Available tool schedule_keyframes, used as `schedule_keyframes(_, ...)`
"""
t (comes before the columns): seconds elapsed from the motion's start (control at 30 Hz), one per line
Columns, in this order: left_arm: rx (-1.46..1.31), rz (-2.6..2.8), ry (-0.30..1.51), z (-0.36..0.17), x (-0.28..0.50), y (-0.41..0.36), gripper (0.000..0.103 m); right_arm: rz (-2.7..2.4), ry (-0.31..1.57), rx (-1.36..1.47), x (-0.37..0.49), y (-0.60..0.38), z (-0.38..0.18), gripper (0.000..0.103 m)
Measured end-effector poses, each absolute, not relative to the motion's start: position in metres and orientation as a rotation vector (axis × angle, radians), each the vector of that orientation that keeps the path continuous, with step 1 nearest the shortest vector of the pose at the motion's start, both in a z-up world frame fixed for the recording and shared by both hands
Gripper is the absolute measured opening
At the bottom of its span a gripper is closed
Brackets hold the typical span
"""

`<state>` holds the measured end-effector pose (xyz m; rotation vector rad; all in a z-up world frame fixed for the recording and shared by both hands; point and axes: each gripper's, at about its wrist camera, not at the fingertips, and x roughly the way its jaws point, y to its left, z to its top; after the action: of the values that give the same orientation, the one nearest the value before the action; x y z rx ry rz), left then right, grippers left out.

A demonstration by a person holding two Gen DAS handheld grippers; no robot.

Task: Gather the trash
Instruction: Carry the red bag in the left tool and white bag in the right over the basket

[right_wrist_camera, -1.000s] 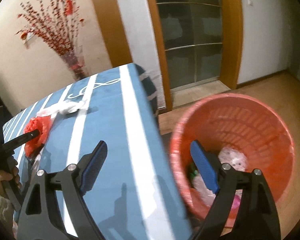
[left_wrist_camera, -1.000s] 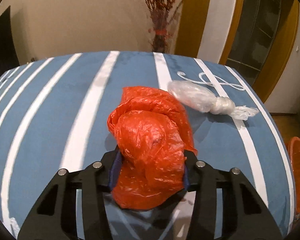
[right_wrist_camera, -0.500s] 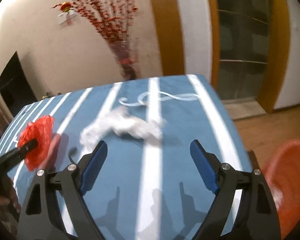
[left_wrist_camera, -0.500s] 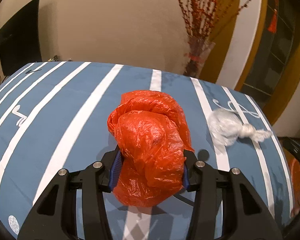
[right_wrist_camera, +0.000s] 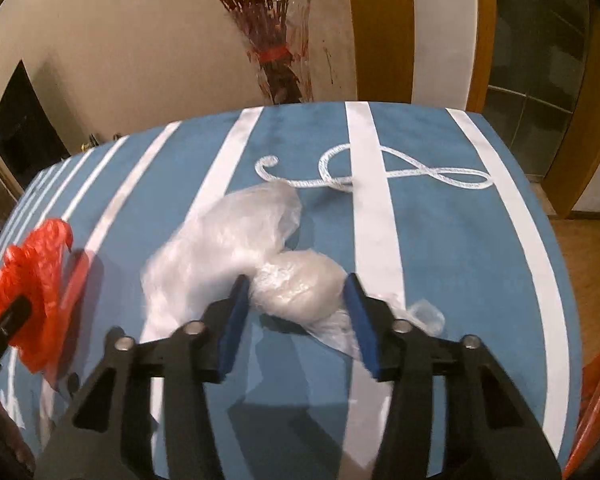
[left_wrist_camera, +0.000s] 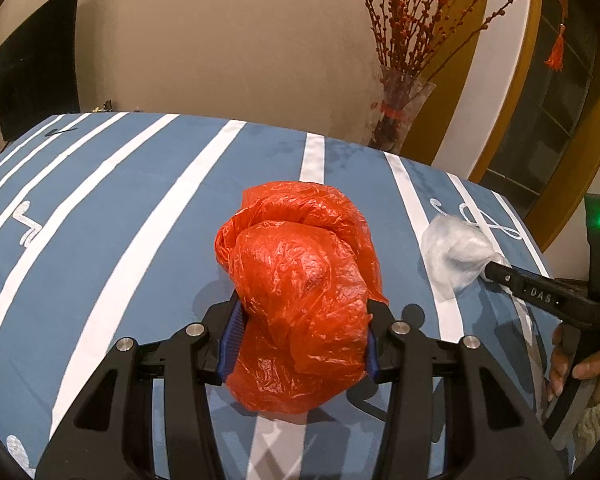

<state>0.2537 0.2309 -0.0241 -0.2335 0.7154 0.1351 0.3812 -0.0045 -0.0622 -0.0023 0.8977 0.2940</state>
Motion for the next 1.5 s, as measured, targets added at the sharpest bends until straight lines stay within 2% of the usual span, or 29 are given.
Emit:
schedule_keyframes(0.07, -0.232, 0.126, 0.714, -0.023, 0.253, 0.227, 0.047, 0.296, 0.900, -0.012, 0.376, -0.008, -0.063, 0.032)
schedule_keyframes(0.17, -0.232, 0.112, 0.714, -0.021, 0.250, 0.221, 0.047, 0.291, 0.895, -0.011, 0.362, -0.019, -0.061, 0.030)
schedule_keyframes(0.6, -0.191, -0.001, 0.706, -0.011, 0.235, 0.160, 0.047, 0.210, 0.818, 0.047, 0.283, -0.097, -0.038, 0.030)
schedule_keyframes(1.5, -0.017, -0.408, 0.689, 0.007, 0.192, -0.060, 0.047, -0.212, 0.575, 0.266, 0.130, -0.278, 0.013, 0.031)
